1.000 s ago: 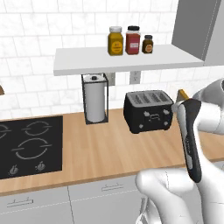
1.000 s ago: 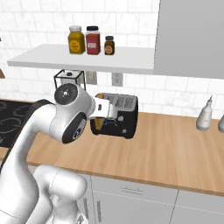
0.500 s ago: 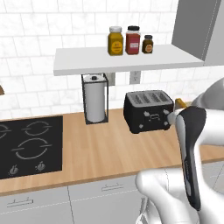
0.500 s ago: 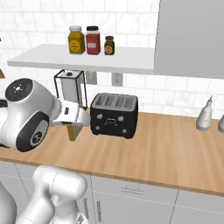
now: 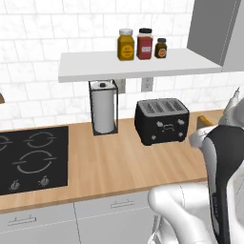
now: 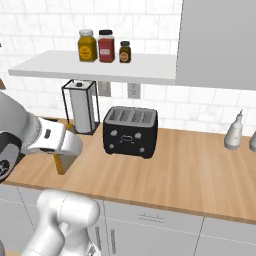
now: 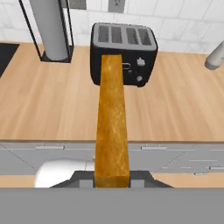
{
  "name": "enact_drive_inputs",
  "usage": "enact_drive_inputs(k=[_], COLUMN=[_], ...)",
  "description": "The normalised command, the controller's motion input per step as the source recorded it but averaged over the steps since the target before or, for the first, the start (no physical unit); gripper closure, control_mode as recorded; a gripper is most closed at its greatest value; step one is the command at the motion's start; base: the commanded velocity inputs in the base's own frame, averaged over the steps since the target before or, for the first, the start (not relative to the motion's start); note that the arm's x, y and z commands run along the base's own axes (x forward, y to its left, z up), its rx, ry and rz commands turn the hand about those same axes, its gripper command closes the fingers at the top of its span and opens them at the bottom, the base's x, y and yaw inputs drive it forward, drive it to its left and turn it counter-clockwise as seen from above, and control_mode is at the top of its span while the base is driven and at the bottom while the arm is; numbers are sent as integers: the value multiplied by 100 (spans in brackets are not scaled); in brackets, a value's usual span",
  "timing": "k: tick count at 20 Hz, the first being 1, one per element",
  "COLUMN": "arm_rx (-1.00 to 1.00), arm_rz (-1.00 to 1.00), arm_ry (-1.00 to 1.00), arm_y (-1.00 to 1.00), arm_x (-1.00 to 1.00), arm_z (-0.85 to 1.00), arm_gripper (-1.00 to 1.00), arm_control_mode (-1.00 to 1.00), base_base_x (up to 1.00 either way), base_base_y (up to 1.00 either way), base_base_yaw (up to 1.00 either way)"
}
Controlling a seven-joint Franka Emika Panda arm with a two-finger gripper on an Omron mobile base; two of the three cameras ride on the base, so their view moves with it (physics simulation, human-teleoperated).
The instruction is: Start the toaster. Once the lever pops up, take the bread to the plate on the dining counter.
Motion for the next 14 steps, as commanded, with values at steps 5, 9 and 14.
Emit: enact_drive_inputs(k=[5,9,14], arm_rx=[0,0,3], arm_rz=[0,0,-1], arm_ry=[2,2,0], arm_y=[0,0,0], arm_x=[-46,-12,-2], arm_z=[34,26,2], arm_gripper=[100,100,100], arm_control_mode=[-100,-100,-100], base_base_x=[0,0,0], base_base_y=[0,0,0], base_base_yaw=[0,0,0])
